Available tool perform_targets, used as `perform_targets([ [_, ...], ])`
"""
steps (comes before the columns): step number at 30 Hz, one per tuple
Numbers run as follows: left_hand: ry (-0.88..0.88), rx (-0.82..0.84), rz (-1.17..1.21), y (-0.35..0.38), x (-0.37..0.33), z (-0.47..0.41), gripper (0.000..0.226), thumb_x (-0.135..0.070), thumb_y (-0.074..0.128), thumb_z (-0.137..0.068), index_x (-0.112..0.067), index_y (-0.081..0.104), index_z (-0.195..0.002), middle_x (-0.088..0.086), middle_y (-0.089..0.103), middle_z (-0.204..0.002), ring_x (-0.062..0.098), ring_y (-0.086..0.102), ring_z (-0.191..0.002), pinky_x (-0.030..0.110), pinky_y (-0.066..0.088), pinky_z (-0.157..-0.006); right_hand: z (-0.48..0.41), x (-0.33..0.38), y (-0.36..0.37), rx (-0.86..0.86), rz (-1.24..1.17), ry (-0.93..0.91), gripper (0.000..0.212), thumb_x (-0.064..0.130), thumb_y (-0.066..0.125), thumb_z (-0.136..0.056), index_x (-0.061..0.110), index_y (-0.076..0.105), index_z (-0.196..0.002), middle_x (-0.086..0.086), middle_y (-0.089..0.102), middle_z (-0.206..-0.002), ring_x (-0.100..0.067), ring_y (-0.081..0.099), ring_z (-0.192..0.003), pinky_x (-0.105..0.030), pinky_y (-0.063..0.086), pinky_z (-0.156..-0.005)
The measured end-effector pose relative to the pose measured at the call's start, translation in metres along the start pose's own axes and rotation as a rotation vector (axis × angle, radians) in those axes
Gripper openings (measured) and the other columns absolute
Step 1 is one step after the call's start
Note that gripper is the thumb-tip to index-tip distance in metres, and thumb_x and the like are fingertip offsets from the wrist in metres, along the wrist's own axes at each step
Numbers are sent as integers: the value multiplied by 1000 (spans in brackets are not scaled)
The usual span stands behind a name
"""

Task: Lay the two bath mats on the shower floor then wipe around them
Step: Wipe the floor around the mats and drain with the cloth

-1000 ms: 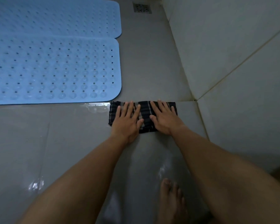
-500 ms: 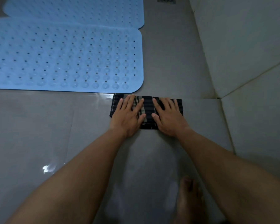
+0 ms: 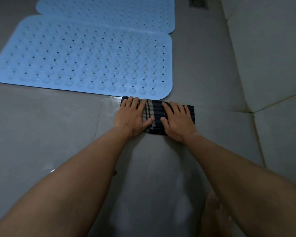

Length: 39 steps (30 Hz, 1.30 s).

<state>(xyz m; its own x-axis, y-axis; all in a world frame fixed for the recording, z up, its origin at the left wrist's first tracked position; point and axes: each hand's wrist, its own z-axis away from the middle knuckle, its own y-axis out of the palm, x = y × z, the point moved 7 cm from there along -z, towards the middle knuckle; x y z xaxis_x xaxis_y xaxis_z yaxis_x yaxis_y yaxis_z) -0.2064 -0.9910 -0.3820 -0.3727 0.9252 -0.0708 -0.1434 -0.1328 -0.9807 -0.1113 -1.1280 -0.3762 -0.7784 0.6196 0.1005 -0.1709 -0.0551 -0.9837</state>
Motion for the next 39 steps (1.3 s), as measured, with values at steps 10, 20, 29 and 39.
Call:
perform_targets([
  [10,45,-129,-53,-15,-2,-6,68,-69,31,-89,-14,46,-125,9,53,-117,28,48,-106,41,37,-97,-21,5,-9,64,73,-16,57,48,39,-93,21,37,-143,-7,43,-138,-30,39,-123,-51,32,-102],
  [20,-67,-108,-88,-11,45,-3,80,-79,26,-85,-15,47,-129,8,54,-123,28,49,-113,43,35,-102,-39,44,-14,49,-73,-98,52,39,47,-91,22,37,-139,-5,51,-134,-29,44,-120,-47,33,-100],
  [29,-116,-157,-64,-13,123,21,81,-82,22,-82,-19,47,-127,6,54,-123,28,49,-113,45,38,-97,-61,116,-5,13,-110,-152,50,40,48,-90,21,43,-136,-7,53,-131,-30,47,-117,-46,35,-98],
  [39,-168,-146,-48,-14,186,42,85,-87,17,-81,-25,40,-135,2,49,-132,24,44,-126,52,32,-104,-67,144,-2,-21,-127,-288,59,57,49,-90,28,46,-142,0,53,-131,-28,44,-116,-40,38,-99],
])
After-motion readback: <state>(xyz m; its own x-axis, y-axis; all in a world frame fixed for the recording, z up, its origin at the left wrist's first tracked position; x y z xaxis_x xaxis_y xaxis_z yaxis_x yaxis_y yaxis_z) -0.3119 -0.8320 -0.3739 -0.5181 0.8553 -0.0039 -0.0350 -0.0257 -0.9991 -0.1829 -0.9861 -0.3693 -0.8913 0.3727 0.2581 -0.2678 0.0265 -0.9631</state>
